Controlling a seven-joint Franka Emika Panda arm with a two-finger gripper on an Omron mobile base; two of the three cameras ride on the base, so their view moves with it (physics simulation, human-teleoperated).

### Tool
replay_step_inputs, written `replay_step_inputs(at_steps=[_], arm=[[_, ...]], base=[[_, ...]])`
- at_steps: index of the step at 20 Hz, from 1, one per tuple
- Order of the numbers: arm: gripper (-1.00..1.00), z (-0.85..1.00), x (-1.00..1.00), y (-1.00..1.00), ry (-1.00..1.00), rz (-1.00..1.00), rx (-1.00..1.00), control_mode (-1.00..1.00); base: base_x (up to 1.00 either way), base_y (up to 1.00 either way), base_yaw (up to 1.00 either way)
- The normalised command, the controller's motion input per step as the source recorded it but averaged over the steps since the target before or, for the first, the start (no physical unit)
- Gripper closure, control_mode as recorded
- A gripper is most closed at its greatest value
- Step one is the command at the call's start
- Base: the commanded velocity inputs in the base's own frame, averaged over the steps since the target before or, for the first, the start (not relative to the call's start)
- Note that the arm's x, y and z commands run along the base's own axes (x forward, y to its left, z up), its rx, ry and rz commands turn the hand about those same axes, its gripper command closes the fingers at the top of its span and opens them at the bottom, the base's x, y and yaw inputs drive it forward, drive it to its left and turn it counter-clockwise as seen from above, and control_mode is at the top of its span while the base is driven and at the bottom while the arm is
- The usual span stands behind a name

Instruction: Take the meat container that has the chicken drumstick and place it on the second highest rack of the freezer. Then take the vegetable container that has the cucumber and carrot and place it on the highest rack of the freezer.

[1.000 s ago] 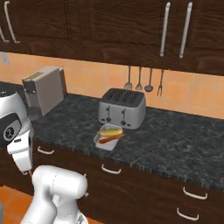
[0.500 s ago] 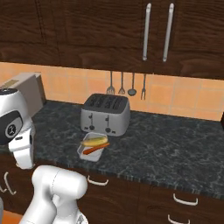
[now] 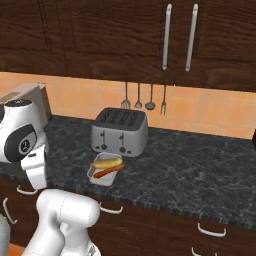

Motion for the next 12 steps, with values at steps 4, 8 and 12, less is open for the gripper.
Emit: replay_step_inputs(at_steps=[4,8,12], arm=[[-1.0,-0.06,0.76,-0.78,0.11,0.32,0.08,-1.0],[-1.0,-0.23,0.44,-0.71,0.0,0.33,0.02,-1.0],[-1.0,-0.28,0.44,-0.71,0.0,0.24,0.06,-1.0]], base=[[0.0,0.0,0.0],[0.0,0.0,0.0],[0.0,0.0,0.0]])
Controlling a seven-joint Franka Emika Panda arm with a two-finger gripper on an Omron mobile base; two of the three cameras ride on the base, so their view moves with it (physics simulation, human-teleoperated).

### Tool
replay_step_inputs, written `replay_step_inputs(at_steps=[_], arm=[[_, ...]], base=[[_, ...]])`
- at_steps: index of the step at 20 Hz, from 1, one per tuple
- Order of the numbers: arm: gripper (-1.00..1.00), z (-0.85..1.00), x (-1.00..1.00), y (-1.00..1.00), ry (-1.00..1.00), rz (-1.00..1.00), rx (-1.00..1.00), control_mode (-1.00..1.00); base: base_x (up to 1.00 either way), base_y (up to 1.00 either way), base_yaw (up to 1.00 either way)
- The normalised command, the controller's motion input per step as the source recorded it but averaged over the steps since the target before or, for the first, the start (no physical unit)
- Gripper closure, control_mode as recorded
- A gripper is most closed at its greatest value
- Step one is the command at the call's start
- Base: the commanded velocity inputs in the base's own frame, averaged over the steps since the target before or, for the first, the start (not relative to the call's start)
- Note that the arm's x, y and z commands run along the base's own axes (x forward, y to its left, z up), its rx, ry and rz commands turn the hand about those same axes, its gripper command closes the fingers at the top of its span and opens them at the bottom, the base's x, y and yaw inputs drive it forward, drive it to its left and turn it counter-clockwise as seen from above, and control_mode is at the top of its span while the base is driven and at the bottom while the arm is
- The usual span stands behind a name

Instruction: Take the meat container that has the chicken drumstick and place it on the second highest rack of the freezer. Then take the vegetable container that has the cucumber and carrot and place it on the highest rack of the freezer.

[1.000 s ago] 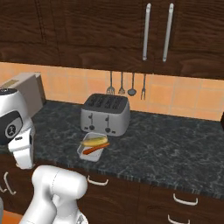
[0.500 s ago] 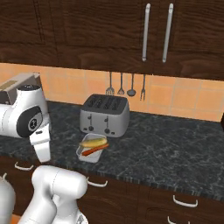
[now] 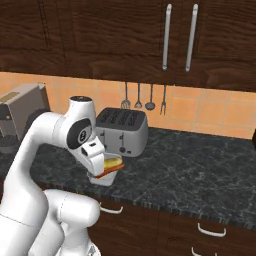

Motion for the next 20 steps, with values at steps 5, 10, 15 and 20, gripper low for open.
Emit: replay_step_inputs(at_steps=[5,10,15,20], arm=[[-1.0,-0.69,0.11,-0.3,-0.09,0.03,0.03,-1.0],[-1.0,-0.69,0.42,0.0,-0.02,-0.26,0.0,-1.0],[-1.0,-0.29,0.42,0.0,-0.13,-0.17,0.0,-1.0],[-1.0,-0.4,0.7,0.04,-0.07,-0.05,-0.05,-1.0]], base=[[0.0,0.0,0.0],[0.0,0.0,0.0],[0.0,0.0,0.0],[0.0,0.0,0.0]])
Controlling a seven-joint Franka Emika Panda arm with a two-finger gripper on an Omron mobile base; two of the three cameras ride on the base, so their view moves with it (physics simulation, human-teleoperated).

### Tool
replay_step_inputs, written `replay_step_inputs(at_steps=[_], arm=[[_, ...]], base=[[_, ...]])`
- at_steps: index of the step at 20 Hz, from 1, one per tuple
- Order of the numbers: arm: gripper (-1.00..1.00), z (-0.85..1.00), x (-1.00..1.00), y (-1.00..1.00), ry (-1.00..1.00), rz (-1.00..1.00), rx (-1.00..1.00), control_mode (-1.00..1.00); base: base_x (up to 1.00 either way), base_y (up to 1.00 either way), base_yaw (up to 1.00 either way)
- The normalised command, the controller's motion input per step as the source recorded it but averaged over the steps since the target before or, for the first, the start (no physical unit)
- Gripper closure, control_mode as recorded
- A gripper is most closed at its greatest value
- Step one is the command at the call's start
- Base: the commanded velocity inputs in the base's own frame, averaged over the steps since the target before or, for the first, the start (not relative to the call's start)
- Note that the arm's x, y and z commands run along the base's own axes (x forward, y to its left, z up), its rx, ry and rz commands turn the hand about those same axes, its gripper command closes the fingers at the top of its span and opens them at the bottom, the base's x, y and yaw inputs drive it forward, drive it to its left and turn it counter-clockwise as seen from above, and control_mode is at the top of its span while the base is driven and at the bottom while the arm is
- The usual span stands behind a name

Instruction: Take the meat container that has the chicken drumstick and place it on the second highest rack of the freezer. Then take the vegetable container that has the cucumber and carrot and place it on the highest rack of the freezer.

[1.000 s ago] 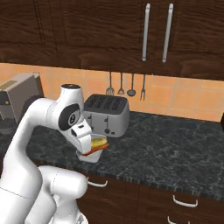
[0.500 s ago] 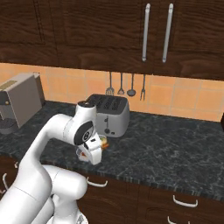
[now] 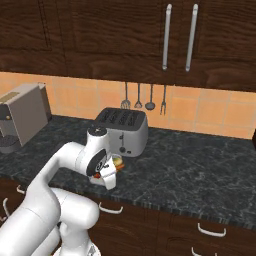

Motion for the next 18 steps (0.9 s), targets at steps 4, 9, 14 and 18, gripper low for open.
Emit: replay_step_inputs(at_steps=[4,9,14,18], arm=[[-1.0,-0.27,0.13,0.0,0.0,0.05,-0.06,-1.0],[-1.0,-0.21,0.1,0.0,0.0,0.05,0.0,-1.0],[-1.0,-0.23,0.12,0.0,0.01,0.0,0.01,-1.0],[-1.0,-0.24,0.22,0.0,0.06,0.0,0.0,-1.0]], base=[[0.0,0.0,0.0],[0.0,0.0,0.0],[0.0,0.0,0.0],[0.0,0.0,0.0]])
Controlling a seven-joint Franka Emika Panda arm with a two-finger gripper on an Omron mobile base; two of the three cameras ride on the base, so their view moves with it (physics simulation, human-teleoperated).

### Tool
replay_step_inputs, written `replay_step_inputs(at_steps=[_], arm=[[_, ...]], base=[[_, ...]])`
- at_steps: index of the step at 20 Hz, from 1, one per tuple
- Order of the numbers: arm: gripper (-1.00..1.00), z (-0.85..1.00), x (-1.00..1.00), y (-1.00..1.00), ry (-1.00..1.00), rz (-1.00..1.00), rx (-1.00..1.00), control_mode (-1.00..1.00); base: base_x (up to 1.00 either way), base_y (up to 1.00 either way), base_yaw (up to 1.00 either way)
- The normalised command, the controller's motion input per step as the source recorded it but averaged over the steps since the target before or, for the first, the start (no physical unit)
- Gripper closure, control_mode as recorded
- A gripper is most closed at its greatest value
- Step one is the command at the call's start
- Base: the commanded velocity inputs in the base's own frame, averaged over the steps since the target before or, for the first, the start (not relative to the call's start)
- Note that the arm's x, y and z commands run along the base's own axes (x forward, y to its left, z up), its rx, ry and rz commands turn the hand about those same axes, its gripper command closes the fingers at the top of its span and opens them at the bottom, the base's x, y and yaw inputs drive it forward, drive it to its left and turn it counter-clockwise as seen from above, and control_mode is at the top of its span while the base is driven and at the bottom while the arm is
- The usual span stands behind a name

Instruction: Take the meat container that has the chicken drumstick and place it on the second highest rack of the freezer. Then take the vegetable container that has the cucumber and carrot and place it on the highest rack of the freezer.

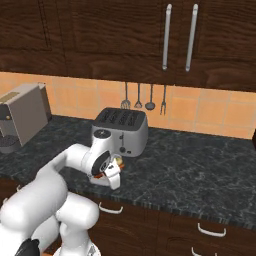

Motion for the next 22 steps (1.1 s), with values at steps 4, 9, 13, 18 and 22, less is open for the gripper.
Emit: replay_step_inputs(at_steps=[4,9,13,18,22], arm=[[-1.0,-0.44,0.26,0.0,0.15,0.0,0.0,-1.0],[-1.0,-0.45,0.18,0.0,0.15,0.0,0.0,-1.0],[-1.0,-0.41,0.02,0.0,0.14,0.0,0.0,-1.0],[-1.0,-0.38,-0.07,0.0,0.06,0.0,0.0,-1.0],[-1.0,-0.35,-0.55,0.0,0.0,0.0,0.0,-1.0]], base=[[0.0,0.0,0.0],[0.0,0.0,0.0],[0.0,0.0,0.0],[0.0,0.0,0.0],[0.0,0.0,0.0]])
